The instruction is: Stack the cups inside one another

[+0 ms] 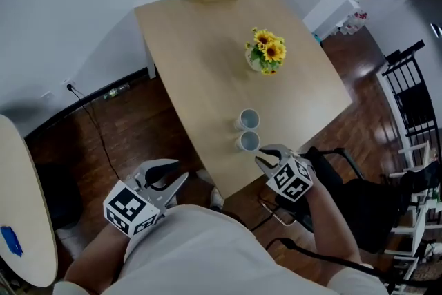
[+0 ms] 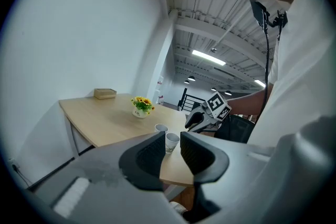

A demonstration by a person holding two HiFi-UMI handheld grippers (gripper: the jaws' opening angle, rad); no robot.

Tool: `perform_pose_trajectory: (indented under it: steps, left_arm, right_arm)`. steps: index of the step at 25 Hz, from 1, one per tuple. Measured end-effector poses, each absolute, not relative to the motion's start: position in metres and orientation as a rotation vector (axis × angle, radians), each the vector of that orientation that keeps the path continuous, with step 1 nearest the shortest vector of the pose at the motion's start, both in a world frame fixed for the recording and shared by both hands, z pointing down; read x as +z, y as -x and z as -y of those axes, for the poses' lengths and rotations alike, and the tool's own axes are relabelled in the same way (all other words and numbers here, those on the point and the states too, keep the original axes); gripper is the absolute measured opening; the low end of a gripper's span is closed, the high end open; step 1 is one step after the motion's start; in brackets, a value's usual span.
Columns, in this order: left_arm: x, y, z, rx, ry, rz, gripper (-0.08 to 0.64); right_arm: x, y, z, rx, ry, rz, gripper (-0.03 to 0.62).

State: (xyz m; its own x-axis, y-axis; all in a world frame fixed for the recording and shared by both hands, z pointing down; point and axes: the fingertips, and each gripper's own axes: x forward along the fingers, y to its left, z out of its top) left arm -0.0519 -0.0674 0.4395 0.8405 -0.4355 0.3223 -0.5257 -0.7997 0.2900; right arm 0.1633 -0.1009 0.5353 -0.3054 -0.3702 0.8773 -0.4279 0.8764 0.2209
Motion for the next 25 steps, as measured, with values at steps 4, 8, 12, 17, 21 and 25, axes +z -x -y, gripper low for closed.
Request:
perform_pose_trajectory:
  steps: [4,8,12,17,21,25]
  left_arm:
    - [0.440,0.053,0.066,0.343,-2.656,0.638,0.097]
    - [0.442,0.058,0.063,0.354,-2.667,0.601,0.098]
    - [0.445,0.071,0.055,0.364,-2.660,0.609,0.097]
    - [0.450,0.093,0.042,0.373,-2.641,0.651,0.097]
    - [0.453,0.107,0.035,0.370,-2.621,0.687,0.097]
    - [0.456,0.122,0.032,0.373,-2.593,0.733,0.097]
  right_arm:
    - [0.551,-0.161,0.090,0.088,-0.631,1.895,0.087]
    - [0.568,-0.162,0.098,0.085,-0.662,1.868,0.087]
    - [0.583,-0.162,0.110,0.033,-0.662,1.839,0.087]
    - [0.606,-0.164,0.116,0.009,-0.601,1.768,0.080]
    - [0.622,-0.164,0.122,0.013,-0.555,1.736,0.067]
    - [0.627,-0.162,0.122,0.018,-0.540,1.726,0.025]
